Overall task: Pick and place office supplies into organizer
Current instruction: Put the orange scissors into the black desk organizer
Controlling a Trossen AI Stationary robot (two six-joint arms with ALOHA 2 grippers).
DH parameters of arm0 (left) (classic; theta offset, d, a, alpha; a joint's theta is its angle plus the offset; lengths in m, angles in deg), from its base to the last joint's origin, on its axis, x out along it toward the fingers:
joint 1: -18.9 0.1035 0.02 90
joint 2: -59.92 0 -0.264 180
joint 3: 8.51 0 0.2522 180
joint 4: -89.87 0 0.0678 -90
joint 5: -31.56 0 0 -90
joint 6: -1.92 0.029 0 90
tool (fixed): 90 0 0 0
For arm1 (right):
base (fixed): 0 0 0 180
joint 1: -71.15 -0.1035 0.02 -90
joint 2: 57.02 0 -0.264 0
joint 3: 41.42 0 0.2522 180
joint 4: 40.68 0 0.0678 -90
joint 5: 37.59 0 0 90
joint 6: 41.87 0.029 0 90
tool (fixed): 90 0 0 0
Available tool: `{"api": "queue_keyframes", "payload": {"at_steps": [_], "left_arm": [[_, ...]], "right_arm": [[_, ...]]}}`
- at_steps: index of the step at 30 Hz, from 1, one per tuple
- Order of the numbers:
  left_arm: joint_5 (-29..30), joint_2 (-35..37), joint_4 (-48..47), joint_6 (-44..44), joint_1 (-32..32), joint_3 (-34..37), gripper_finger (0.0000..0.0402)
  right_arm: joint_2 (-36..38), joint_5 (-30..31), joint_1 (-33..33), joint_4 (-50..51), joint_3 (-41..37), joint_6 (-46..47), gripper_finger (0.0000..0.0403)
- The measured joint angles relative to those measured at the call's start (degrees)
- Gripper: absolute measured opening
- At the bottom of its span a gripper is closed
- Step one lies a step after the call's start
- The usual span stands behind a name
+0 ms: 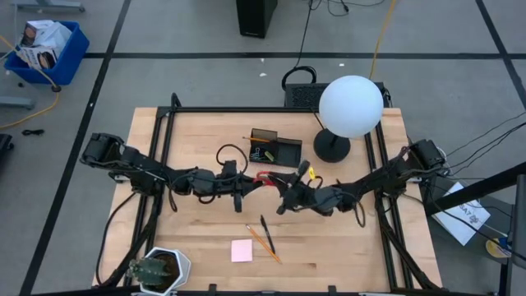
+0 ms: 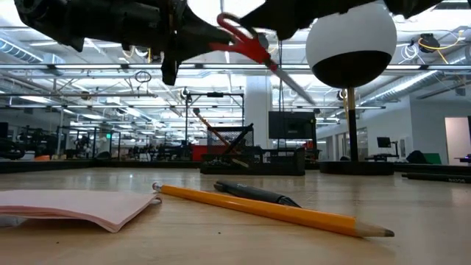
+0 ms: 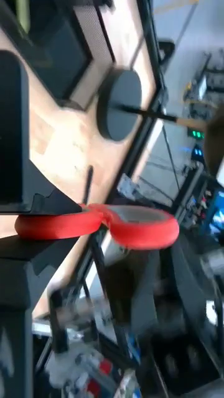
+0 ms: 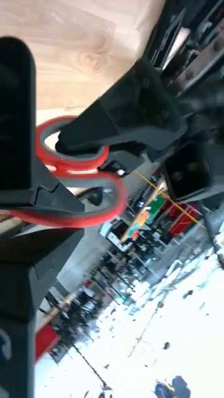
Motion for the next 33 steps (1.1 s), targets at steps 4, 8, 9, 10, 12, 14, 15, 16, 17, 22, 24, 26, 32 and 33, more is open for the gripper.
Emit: {"api": "queue_keyframes", "payload": {"at_steps": [4, 8, 9, 10, 12, 14, 15, 16, 17, 22, 24, 26, 32, 33], "left_arm": [[1.0, 0.4, -0.9, 0.0, 0.1, 0.1, 0.0027], [3.1, 0.5, -1.1, -0.1, 0.1, 0.1, 0.0027], [3.5, 0.5, -1.2, 0.1, 0.1, 0.1, 0.0027], [4.1, 0.5, -1.1, 0.1, 0.3, 0.1, 0.0027], [5.2, 0.5, -0.8, 0.7, 0.8, 0.1, 0.0026], [6.0, 0.8, -1.1, 1.6, 1.4, 0.1, 0.0026], [6.4, 1.2, -1.6, 1.9, 1.7, 0.1, 0.0026], [6.7, 1.6, -1.4, 2.0, 2.1, 0.1, 0.0027], [6.8, 1.9, -1.0, 2.0, 2.6, 0.1, 0.0027], [6.9, 5.4, -1.5, 4.2, 4.6, 0.1, 0.0029], [6.9, 8.1, -4.5, 4.8, 5.6, 0.1, 0.0026], [6.8, 10.7, -7.3, 4.8, 7.1, 0.1, 0.0026], [6.8, 17.8, -25.4, 2.1, 12.5, -3.9, 0.0028], [6.9, 18.4, -29.2, 2.1, 13.4, -5.2, 0.0028]], "right_arm": [[2.7, 3.8, -2.7, -0.1, 0.0, -1.4, 0.0051], [4.9, 7.5, -6.4, 0.5, 0.0, -4.8, 0.0058], [5.3, 7.5, -7.6, 0.5, 0.0, -5.8, 0.0058], [5.9, 7.5, -8.9, 0.6, 0.0, -6.3, 0.0058], [6.4, 7.5, -11.0, 0.6, 0.0, -6.2, 0.0057], [6.7, 7.7, -12.8, 0.6, 0.0, -5.8, 0.0055], [6.8, 7.8, -13.8, 0.7, 0.0, -5.7, 0.0054], [6.8, 7.8, -14.6, 0.6, 0.0, -5.7, 0.0053], [6.8, 7.8, -15.4, 0.6, 0.0, -5.8, 0.0052], [6.8, 11.7, -17.4, 0.4, 0.0, -6.3, 0.0052], [6.8, 13.2, -17.5, 0.5, 0.0, -6.5, 0.0051], [6.8, 14.1, -17.5, 0.7, 0.0, -6.8, 0.0050], [6.8, 15.0, -17.5, 0.9, 0.0, -7.4, 0.0049], [6.8, 15.0, -17.5, 0.9, 0.0, -7.4, 0.0049]]}}
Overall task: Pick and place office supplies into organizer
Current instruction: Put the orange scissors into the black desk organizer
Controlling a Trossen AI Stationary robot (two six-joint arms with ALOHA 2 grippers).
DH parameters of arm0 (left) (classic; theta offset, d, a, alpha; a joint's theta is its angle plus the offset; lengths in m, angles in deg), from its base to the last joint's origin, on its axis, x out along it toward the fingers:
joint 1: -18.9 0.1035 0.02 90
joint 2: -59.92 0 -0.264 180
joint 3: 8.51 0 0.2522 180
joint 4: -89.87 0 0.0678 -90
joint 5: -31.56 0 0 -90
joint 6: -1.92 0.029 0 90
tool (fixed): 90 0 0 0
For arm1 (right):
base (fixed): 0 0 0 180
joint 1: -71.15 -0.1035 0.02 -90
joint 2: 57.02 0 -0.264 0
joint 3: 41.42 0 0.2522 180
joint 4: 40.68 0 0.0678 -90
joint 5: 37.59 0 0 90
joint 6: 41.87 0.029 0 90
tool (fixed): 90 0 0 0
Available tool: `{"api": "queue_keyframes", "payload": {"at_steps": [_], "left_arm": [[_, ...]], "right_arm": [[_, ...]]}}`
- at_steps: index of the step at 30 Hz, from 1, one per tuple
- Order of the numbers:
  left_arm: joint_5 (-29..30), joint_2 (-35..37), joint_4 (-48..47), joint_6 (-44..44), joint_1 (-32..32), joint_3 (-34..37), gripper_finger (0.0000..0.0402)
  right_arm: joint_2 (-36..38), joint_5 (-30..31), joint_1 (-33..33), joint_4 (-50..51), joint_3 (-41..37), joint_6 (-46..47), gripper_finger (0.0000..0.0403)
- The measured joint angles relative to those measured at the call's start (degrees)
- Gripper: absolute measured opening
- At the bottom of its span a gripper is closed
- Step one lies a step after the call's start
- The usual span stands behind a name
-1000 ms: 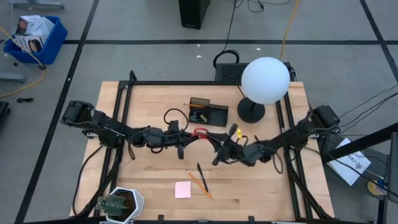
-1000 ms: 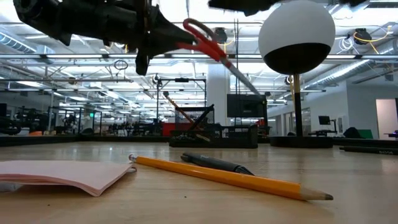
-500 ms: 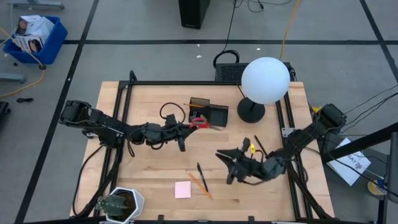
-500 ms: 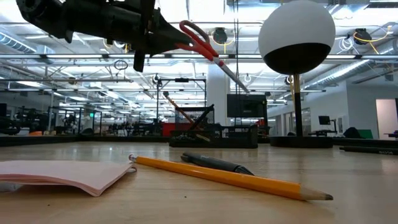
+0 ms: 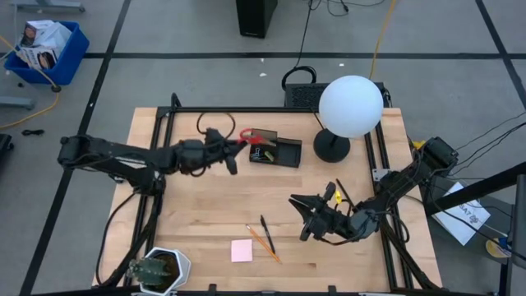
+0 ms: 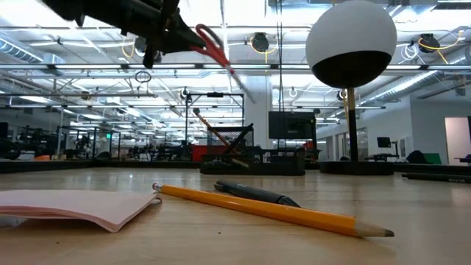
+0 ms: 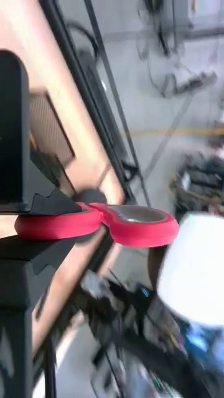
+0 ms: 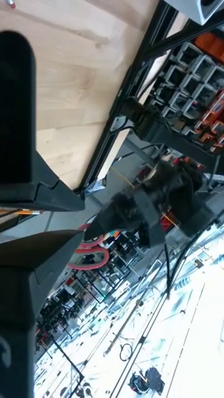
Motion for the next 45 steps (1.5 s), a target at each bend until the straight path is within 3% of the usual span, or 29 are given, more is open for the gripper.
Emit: {"api": "queue_keyframes", "payload": {"at_steps": [7, 14, 21, 45], "left_arm": [[-2.8, 0.5, -19.8, 0.0, 4.9, -11.2, 0.0026], [-5.2, -0.8, -32.1, -1.4, 9.1, -19.9, 0.0027], [-9.5, -4.6, -33.9, -1.2, 12.0, -23.1, 0.0028], [-15.2, -21.7, -33.3, -2.2, 15.7, -23.5, 0.0037]], "right_arm": [[0.0, 0.0, 0.0, -0.1, 0.0, -0.1, 0.0050], [0.0, 0.0, 0.0, 0.0, 0.0, 0.0, 0.0050], [0.0, 0.0, 0.2, 0.0, 0.0, 0.0, 0.0050], [0.0, 0.1, 0.3, 0.1, 0.0, 1.1, 0.0050]]}}
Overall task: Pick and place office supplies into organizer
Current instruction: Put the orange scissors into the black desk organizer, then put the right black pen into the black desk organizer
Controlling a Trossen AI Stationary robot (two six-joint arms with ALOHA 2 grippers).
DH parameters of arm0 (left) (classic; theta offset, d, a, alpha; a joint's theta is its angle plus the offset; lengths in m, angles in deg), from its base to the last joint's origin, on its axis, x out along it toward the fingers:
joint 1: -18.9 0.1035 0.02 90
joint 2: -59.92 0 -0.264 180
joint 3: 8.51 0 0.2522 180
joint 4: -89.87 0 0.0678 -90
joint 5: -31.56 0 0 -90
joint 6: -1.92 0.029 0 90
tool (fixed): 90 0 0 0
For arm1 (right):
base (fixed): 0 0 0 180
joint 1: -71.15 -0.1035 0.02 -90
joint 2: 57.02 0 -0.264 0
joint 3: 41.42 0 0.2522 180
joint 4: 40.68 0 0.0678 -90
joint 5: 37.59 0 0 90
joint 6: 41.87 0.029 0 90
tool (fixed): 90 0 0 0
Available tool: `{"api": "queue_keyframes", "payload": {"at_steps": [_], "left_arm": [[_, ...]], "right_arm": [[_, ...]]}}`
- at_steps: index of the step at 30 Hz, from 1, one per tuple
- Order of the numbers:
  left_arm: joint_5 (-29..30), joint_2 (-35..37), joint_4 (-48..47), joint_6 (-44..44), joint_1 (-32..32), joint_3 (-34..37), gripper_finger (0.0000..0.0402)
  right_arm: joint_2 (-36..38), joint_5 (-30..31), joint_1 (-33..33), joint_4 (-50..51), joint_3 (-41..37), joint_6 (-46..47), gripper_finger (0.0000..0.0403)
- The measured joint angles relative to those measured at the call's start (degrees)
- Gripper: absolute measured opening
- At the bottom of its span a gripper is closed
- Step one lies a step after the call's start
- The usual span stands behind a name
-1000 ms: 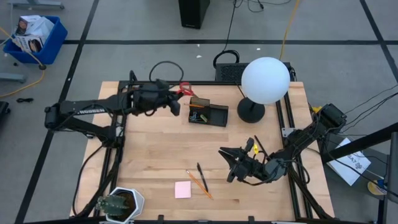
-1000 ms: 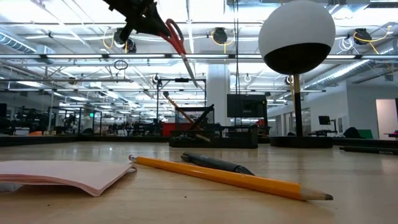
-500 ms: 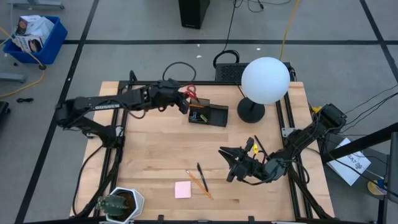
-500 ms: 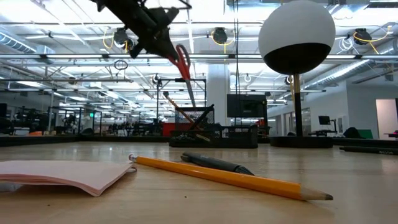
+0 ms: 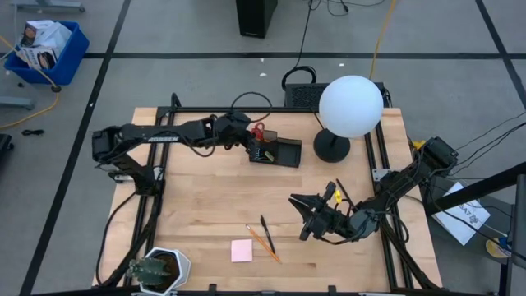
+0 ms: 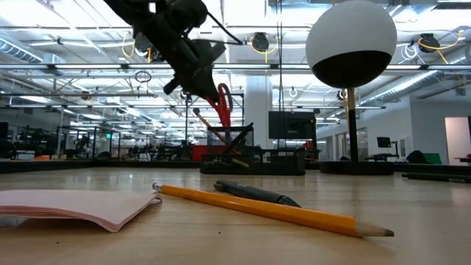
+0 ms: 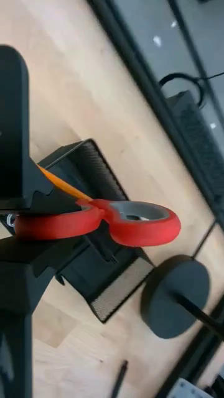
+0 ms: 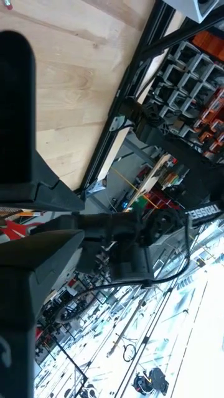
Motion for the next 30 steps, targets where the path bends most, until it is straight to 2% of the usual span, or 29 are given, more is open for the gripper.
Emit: {"api": "queue_keyframes", "payload": {"at_steps": [8, 17, 21, 30], "left_arm": [[-0.6, -1.9, 1.2, 0.0, -0.1, 0.0, 0.0027], [-1.0, -1.3, 1.9, -0.2, -0.7, 0.0, 0.0129], [-0.9, -1.3, 2.4, 0.0, -1.2, 0.0, 0.0162], [-2.5, 4.0, 1.9, 0.4, -3.2, 0.1, 0.0198]], "right_arm": [[0.0, 0.0, 0.0, 0.8, 0.0, 0.8, 0.0050], [0.0, 0.0, 0.0, 1.2, 0.0, 2.0, 0.0050], [0.0, 0.3, 0.0, 1.2, 0.0, 2.0, 0.0050], [0.0, 10.4, -0.3, 1.2, 0.0, 2.6, 0.0050]]}}
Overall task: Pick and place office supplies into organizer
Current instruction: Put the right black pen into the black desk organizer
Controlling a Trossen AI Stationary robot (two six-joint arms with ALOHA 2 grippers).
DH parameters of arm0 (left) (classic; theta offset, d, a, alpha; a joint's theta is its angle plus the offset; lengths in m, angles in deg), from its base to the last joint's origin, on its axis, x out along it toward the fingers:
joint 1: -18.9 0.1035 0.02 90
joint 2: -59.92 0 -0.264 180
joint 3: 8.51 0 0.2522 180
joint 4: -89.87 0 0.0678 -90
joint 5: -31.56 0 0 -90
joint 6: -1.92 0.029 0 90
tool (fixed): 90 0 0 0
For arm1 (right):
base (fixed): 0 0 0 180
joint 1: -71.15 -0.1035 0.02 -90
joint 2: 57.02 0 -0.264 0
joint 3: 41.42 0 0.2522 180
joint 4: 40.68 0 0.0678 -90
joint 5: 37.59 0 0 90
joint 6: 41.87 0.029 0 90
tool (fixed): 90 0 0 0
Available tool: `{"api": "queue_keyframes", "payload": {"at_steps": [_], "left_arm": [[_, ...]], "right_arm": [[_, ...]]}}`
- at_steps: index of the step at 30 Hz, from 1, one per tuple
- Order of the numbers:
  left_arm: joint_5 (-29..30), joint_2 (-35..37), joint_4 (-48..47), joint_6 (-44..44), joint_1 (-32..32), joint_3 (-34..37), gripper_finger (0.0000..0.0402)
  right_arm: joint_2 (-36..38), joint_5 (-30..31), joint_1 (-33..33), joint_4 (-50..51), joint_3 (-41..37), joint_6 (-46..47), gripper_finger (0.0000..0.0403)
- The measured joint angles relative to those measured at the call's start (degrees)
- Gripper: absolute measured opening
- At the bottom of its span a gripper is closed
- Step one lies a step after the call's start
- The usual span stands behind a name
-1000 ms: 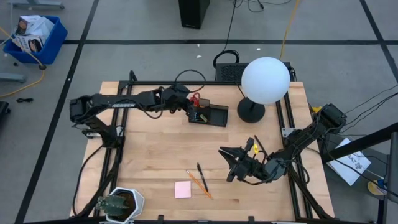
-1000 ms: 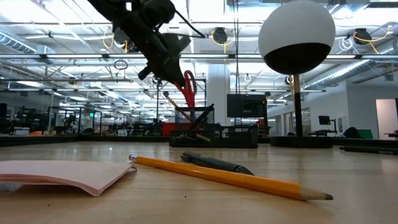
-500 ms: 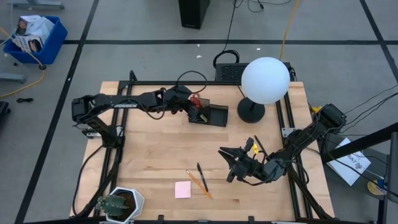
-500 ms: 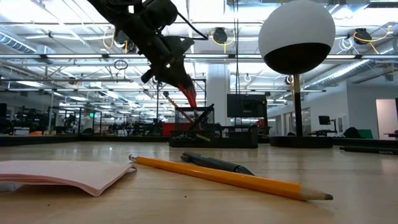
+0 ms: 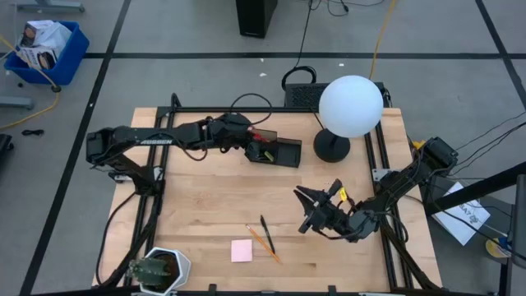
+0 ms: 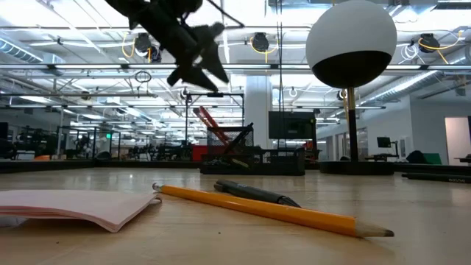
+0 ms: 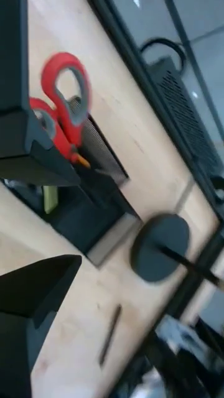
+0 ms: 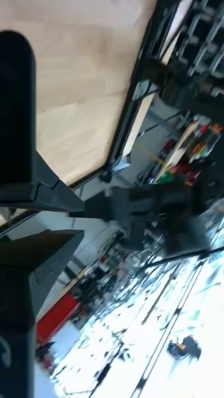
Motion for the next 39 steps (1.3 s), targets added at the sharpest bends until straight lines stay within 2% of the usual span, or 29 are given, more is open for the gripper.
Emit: {"api": "queue_keyframes", "payload": {"at_steps": [4, 7, 12, 18, 21, 26, 31, 34, 39], "left_arm": [[0.2, 4.0, 0.2, 1.4, -2.8, 0.0, 0.0197], [0.6, 6.4, -0.6, 1.6, -5.3, 0.0, 0.0191], [2.6, 9.8, -0.9, 2.9, -10.6, 0.0, 0.0182], [7.0, 9.8, -0.7, 4.3, -18.6, 0.0, 0.0173], [9.9, 9.9, -0.3, 4.5, -22.5, 0.0, 0.0174], [15.4, 9.9, 0.9, 5.9, -28.9, 0.0, 0.0176], [19.1, 9.8, 1.3, 6.0, -34.4, 0.0, 0.0171], [22.0, 9.3, 3.7, 6.0, -36.8, 1.2, 0.0172], [23.2, 9.3, 9.2, 6.0, -39.1, 4.6, 0.0169]], "right_arm": [[0.0, 0.4, -1.3, 0.7, 0.0, 5.0, 0.0050], [0.0, 0.4, -2.2, 5.8, 0.0, 12.4, 0.0052], [0.0, 0.2, -3.1, 21.4, 0.0, 33.9, 0.0077], [0.0, -0.2, -3.4, 44.8, 0.0, 64.1, 0.0141], [0.0, -1.1, -4.3, 52.7, -1.9, 76.9, 0.0172], [0.0, -3.3, -5.9, 55.1, -10.3, 97.4, 0.0195], [0.0, -11.5, -6.3, 55.1, -19.3, 114.2, 0.0189], [0.0, -17.0, -6.3, 55.1, -22.2, 119.1, 0.0179], [0.0, -24.2, -6.3, 56.8, -22.6, 119.6, 0.0158]]}}
